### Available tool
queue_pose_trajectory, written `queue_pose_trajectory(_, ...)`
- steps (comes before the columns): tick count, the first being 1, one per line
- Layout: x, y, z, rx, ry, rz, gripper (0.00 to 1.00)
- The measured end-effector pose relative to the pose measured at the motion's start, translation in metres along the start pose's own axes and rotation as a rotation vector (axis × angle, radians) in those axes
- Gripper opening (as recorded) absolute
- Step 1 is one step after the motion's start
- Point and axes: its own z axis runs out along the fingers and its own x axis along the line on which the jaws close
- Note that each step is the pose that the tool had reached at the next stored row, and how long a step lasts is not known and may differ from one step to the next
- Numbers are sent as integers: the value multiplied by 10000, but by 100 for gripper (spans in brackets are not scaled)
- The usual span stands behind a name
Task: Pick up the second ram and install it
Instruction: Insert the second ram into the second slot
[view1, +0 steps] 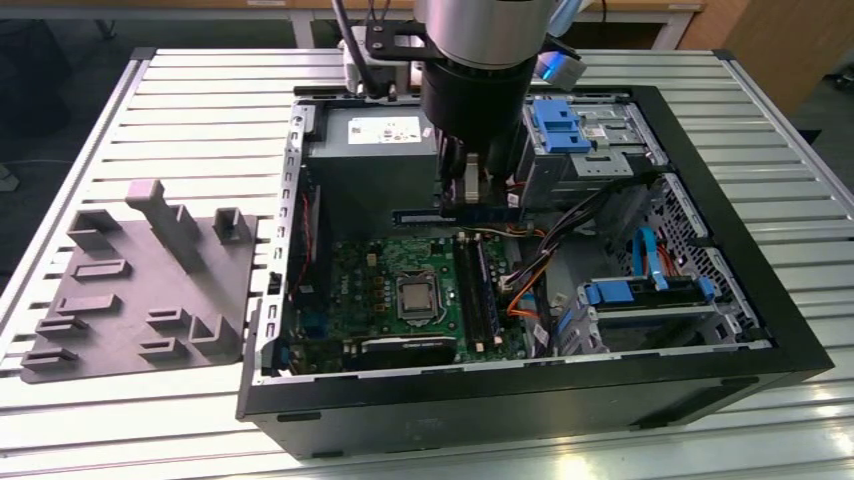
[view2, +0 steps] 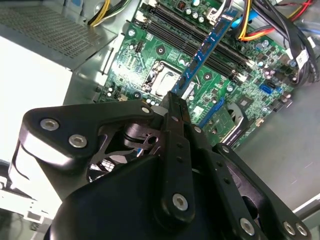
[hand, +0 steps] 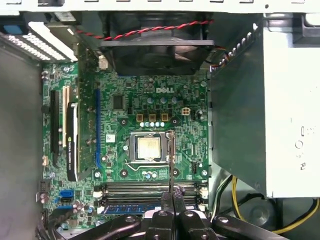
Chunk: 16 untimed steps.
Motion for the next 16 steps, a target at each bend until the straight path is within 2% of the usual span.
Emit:
queue_pose_trajectory(6,0,0,0,15,-17,633,12)
queue_pose_trajectory(16,0,0,1,34,-42,1432,12)
